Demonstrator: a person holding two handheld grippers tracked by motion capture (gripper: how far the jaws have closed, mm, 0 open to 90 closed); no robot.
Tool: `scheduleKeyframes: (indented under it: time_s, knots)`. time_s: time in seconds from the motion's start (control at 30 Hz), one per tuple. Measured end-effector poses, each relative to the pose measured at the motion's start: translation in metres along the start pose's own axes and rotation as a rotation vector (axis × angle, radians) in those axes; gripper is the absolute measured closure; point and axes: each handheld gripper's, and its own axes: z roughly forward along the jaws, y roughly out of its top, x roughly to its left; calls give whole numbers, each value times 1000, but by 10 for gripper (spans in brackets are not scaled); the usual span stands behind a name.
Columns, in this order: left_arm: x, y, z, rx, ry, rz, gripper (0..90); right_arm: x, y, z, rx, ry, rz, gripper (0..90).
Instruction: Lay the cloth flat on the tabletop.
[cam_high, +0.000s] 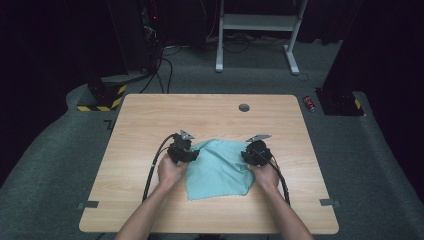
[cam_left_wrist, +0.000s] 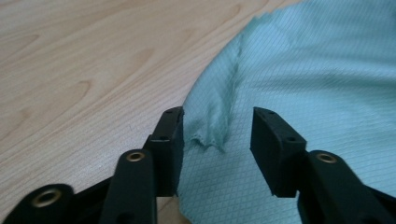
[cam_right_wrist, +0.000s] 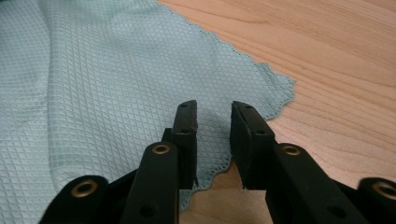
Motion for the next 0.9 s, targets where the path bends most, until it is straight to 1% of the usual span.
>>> scheduleKeyframes:
  time_s: [0.03,0.07,0.1,0.13,0.2,0.23,0.3,0.33,0.47,0.5,0.57,0.63,0.67,0.77,0.83,0.87,0.9]
  knots:
    - [1,0,2,8,4,-6,612,0,0,0,0,-4,-16,789]
    - [2,-1,4,16,2,-12,661,1,0,0,2,-5,-22,826]
    - [3,-1,6,19,-2,-24,718,2,1,0,7,-6,-26,854]
    - [4,-1,6,16,-1,-25,769,2,1,0,11,-9,-37,887]
    - [7,0,7,16,-14,-31,883,5,2,0,16,-22,-54,898]
    - [7,1,7,19,-15,-33,889,5,3,0,19,-22,-62,900]
    - [9,4,4,9,-16,-33,894,4,4,-2,12,-17,-58,900]
    - [11,6,1,-11,-25,-46,895,3,5,-5,1,-17,-55,900]
    - [19,13,-9,-46,-41,-85,895,3,15,-18,-43,-23,-60,900]
    - [21,14,-9,-53,-44,-92,895,3,18,-20,-46,-28,-69,900]
    - [25,17,-9,-68,-52,-123,895,4,22,-21,-56,-31,-64,900]
    - [29,18,-6,-78,-49,-151,895,3,25,-20,-61,-34,-65,900]
    - [32,18,-3,-67,-46,-162,895,2,25,-18,-62,-35,-60,900]
    - [36,18,3,-52,-23,-175,894,-2,24,-10,-43,-44,-36,900]
    - [38,18,4,-60,-14,-179,888,-5,24,-6,-39,-54,-22,900]
    - [38,18,3,-64,-12,-186,878,-6,24,-5,-38,-57,-20,899]
    - [39,18,2,-67,-10,-189,819,-6,24,-5,-41,-59,-13,893]
